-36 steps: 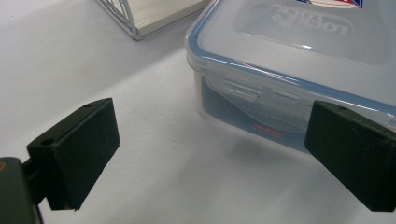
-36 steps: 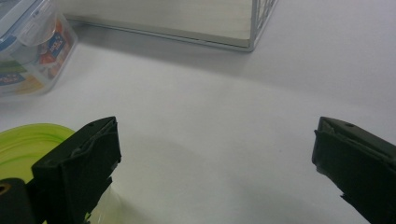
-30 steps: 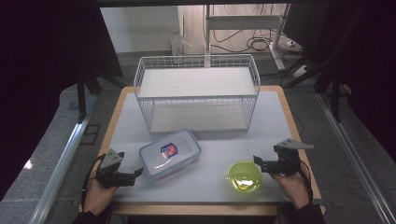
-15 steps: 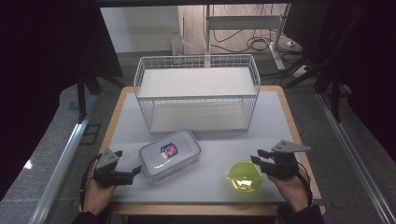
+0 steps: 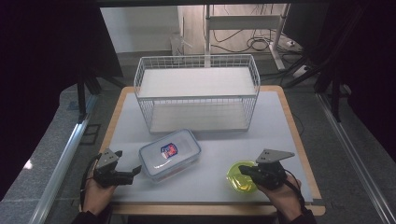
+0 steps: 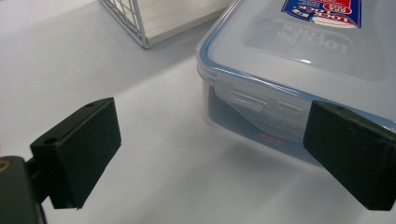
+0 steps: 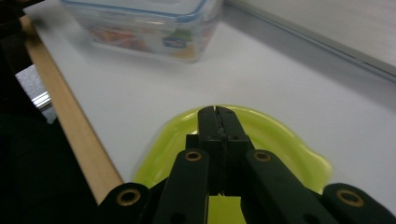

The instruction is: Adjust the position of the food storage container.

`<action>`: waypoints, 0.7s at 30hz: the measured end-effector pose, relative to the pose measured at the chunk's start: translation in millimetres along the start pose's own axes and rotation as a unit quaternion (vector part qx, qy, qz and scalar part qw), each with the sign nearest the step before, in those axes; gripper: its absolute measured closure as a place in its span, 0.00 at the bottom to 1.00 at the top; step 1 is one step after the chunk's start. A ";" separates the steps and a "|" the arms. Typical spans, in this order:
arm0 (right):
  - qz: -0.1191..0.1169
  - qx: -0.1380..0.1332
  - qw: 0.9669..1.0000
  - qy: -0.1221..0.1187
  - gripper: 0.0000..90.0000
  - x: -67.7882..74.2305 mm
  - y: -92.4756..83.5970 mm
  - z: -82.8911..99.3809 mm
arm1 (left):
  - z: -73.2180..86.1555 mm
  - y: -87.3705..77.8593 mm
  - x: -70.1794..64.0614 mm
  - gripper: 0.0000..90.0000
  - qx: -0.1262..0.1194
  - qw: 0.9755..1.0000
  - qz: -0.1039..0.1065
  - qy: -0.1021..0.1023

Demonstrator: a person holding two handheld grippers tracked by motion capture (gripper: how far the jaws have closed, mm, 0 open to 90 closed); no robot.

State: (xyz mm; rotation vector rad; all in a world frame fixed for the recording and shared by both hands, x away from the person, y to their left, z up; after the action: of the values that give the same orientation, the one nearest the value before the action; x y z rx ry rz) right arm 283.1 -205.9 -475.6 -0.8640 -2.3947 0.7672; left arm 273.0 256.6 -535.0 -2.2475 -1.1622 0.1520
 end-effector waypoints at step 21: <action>-0.047 0.046 0.997 -0.038 1.00 32.0 9.1 18.2 | 0.2 0.2 0.0 0.05 0.002 1.000 0.001 -0.002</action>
State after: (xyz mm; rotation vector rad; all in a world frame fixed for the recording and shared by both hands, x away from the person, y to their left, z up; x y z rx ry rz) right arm 254.0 -184.2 -486.9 -0.6921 -2.4255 0.8803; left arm 273.1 256.6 -535.2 -2.2459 -1.1607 0.1583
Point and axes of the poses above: each handheld gripper's, and its own axes: y roughly forward along the jaws, z roughly out of its underside, x roughly to its left, the point moved 3 cm from there along y, roughly forward along the jaws, and after that the axes turned 13 degrees about y, right-handed, at the moved point
